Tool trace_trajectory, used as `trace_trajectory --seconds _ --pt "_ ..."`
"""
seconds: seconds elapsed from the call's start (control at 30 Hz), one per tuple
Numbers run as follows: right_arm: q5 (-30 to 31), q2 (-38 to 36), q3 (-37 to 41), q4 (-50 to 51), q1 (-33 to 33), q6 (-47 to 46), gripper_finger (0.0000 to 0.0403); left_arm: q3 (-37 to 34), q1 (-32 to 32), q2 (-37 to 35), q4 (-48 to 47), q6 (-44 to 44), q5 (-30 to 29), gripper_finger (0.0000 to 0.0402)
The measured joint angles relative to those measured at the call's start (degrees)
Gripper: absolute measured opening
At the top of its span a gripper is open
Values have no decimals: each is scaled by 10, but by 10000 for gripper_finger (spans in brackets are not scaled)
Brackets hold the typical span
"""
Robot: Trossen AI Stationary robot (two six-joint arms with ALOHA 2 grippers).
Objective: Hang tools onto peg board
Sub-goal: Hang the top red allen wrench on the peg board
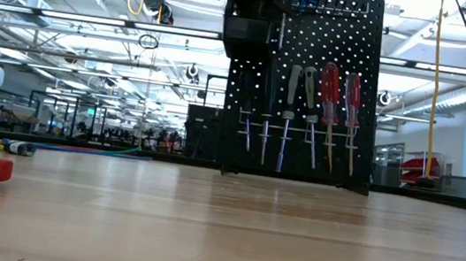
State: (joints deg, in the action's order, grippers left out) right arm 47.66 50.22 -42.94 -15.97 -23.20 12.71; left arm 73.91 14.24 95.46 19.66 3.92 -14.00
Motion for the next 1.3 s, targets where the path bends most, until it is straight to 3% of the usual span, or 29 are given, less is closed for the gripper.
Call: trace_trajectory --seconds 0.3,0.67,0.97,1.3 --pt "0 0 0 0 0 0 141 1 -4 -26 -7 -5 94 153" --pt "2 0 0 7 0 2 141 1 -42 -101 -112 23 129 153" --pt "0 0 0 8 0 0 141 2 -122 -183 -324 18 120 153" --pt "0 13 0 8 0 -56 141 -1 -232 -209 -530 -69 -2 153"
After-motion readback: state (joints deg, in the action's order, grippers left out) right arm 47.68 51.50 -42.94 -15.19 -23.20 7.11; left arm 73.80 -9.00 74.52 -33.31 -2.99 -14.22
